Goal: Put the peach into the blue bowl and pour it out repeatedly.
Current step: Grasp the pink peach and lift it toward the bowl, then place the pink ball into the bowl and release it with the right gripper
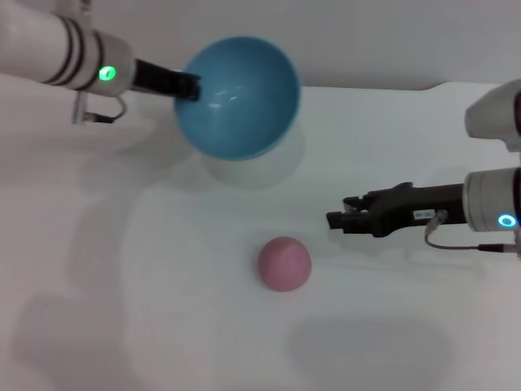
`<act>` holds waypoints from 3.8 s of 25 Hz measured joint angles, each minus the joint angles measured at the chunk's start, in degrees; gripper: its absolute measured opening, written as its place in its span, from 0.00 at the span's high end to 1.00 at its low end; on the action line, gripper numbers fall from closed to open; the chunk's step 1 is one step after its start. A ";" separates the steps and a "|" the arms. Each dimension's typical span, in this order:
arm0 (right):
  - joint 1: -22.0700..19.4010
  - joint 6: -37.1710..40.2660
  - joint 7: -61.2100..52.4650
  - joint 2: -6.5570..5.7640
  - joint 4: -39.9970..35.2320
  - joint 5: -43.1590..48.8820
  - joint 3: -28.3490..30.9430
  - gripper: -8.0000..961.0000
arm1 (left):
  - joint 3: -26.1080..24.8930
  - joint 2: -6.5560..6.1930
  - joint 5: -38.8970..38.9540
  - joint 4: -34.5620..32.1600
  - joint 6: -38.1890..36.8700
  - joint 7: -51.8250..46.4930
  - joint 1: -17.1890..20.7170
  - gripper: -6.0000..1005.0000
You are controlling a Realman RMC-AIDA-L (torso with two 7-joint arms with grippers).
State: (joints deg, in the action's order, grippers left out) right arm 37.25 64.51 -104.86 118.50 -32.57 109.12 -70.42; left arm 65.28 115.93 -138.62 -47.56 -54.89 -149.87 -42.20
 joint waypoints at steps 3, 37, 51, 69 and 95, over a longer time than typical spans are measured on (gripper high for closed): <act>2.11 0.84 -0.07 0.29 -0.45 -0.12 -3.87 0.54 | -2.93 0.23 -2.31 -1.50 -1.52 -0.19 1.24 0.99; 5.71 -20.16 -0.20 1.29 -0.17 -17.65 -42.50 0.56 | -1.17 1.76 -2.54 -3.15 -1.61 1.03 3.19 0.99; 2.56 -17.73 -0.20 0.59 -0.88 -17.86 -36.37 0.84 | -0.49 1.76 -2.81 -3.21 -2.09 1.07 2.02 0.99; -12.70 26.68 18.36 -0.21 -9.16 -20.33 13.73 0.94 | 9.16 1.92 -2.41 -0.31 -5.03 0.50 -1.28 0.99; -4.02 13.18 13.99 0.15 -4.34 -9.10 5.66 0.92 | 22.02 2.39 8.28 0.38 -11.26 0.37 -6.46 0.99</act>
State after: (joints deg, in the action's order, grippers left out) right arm 33.23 77.69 -90.87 118.65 -36.91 100.02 -64.76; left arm 87.30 118.32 -130.34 -47.18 -66.15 -149.50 -48.66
